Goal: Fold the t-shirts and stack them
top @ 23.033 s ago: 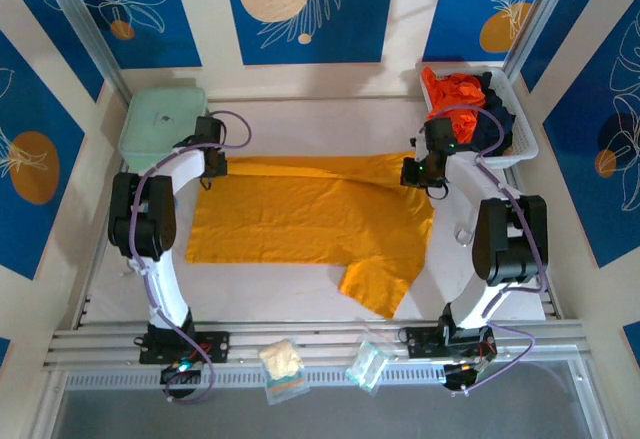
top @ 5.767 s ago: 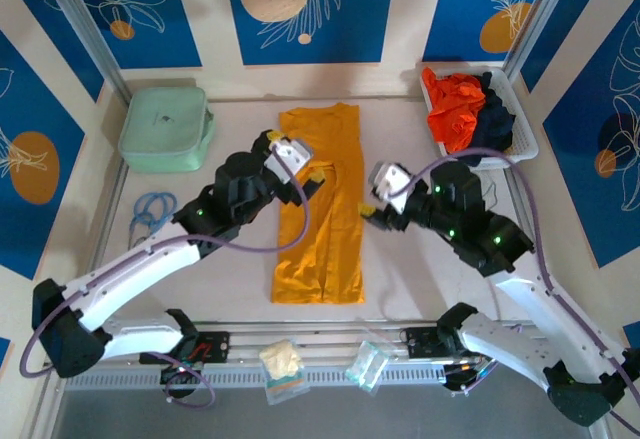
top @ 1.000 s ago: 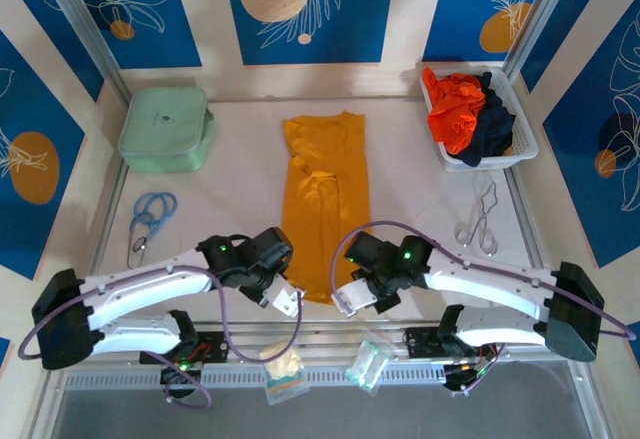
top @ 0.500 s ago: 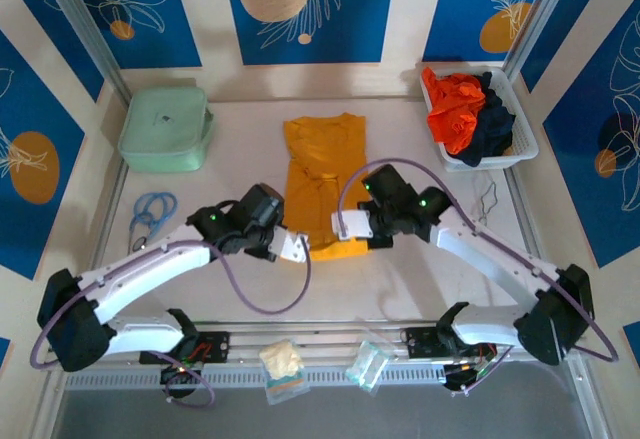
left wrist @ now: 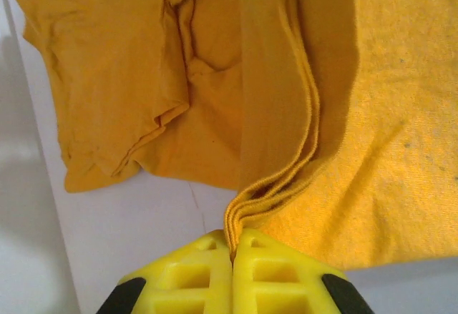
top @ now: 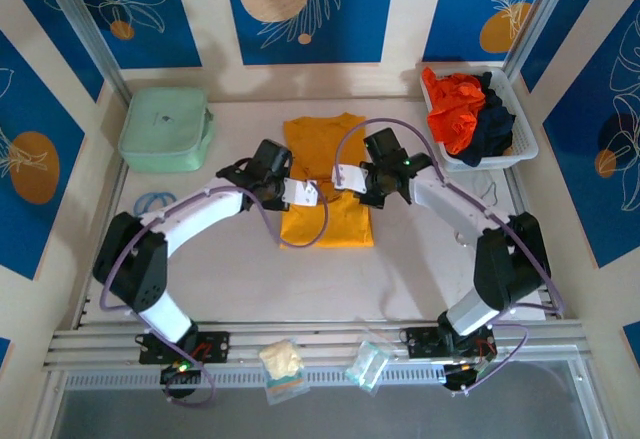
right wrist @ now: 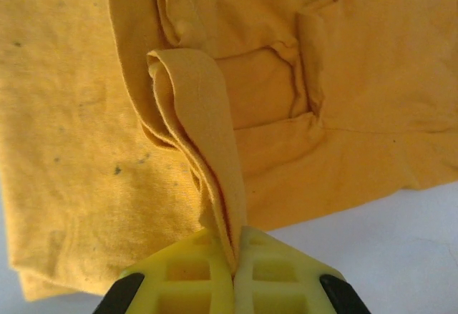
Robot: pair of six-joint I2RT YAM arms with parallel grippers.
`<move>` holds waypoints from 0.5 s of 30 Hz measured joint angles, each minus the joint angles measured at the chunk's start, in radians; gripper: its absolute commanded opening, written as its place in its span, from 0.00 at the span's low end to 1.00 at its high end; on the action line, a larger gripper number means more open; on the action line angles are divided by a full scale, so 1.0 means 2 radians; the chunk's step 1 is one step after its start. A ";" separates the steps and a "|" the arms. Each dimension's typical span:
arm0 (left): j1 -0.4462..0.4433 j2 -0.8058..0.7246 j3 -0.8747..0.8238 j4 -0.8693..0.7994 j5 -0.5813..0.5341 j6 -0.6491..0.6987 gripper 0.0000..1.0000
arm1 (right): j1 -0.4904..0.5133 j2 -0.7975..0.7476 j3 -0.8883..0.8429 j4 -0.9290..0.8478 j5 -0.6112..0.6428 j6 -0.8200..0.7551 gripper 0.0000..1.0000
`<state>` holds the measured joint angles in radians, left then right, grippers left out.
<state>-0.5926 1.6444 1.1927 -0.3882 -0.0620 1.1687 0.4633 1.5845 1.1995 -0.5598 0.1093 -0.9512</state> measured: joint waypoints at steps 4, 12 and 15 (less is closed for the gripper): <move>0.014 0.033 0.008 0.022 0.000 0.000 0.00 | -0.014 0.039 0.009 0.032 0.000 0.014 0.00; 0.019 0.092 0.022 0.074 0.000 0.000 0.00 | -0.028 0.114 0.031 0.081 0.013 0.061 0.00; 0.020 0.109 0.023 0.092 -0.003 0.000 0.00 | -0.032 0.134 0.033 0.093 0.017 0.076 0.03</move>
<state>-0.5518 1.8614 1.2385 -0.2047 -0.0685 1.1679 0.4000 1.8526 1.2663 -0.3740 0.1436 -0.8001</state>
